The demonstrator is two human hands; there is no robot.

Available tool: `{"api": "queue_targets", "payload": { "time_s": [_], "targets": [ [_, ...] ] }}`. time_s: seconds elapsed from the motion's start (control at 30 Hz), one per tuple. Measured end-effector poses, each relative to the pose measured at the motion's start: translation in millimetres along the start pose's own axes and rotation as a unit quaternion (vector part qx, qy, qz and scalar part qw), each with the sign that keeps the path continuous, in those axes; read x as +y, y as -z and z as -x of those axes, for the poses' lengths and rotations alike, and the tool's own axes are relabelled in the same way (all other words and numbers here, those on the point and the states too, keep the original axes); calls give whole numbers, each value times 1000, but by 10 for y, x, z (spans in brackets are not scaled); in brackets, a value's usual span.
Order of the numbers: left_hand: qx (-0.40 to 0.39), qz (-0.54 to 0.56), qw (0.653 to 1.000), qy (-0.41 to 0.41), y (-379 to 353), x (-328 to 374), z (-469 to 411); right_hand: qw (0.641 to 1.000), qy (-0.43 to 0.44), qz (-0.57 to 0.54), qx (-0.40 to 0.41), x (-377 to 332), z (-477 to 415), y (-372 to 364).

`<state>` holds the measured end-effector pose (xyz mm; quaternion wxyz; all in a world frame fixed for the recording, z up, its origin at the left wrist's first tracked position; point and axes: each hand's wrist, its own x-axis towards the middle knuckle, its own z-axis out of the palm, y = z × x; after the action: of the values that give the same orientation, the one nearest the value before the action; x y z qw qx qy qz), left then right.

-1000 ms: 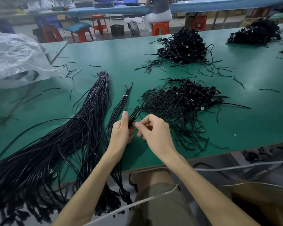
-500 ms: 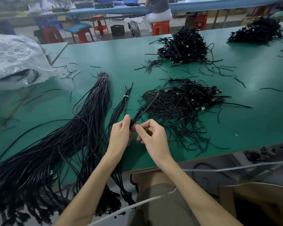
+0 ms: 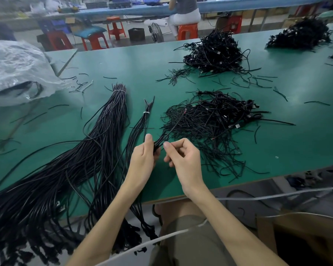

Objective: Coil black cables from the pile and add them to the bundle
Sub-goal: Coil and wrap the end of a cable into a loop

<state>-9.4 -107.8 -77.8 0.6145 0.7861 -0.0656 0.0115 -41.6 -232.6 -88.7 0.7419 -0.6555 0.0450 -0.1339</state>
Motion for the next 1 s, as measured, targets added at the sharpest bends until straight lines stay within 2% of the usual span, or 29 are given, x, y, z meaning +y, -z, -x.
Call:
{"api": "queue_targets", "payload": {
  "time_s": [0.1, 0.33, 0.53, 0.8, 1.0],
  "targets": [
    [-16, -52, 998, -33, -14, -23, 3, 1000, -1, 7, 9, 24, -8, -7],
    [-38, -51, 997, -46, -30, 16, 36, 999, 13, 31, -6, 35, -3, -23],
    [-11, -47, 998, -30, 6, -9, -4, 999, 10, 36, -30, 27, -3, -28],
    [32, 98, 993, 59, 43, 15, -16, 998, -11, 4, -66, -31, 3, -55],
    [22, 120, 990, 69, 33, 55, 8, 993, -27, 52, -98, -20, -17, -54]
  ]
}}
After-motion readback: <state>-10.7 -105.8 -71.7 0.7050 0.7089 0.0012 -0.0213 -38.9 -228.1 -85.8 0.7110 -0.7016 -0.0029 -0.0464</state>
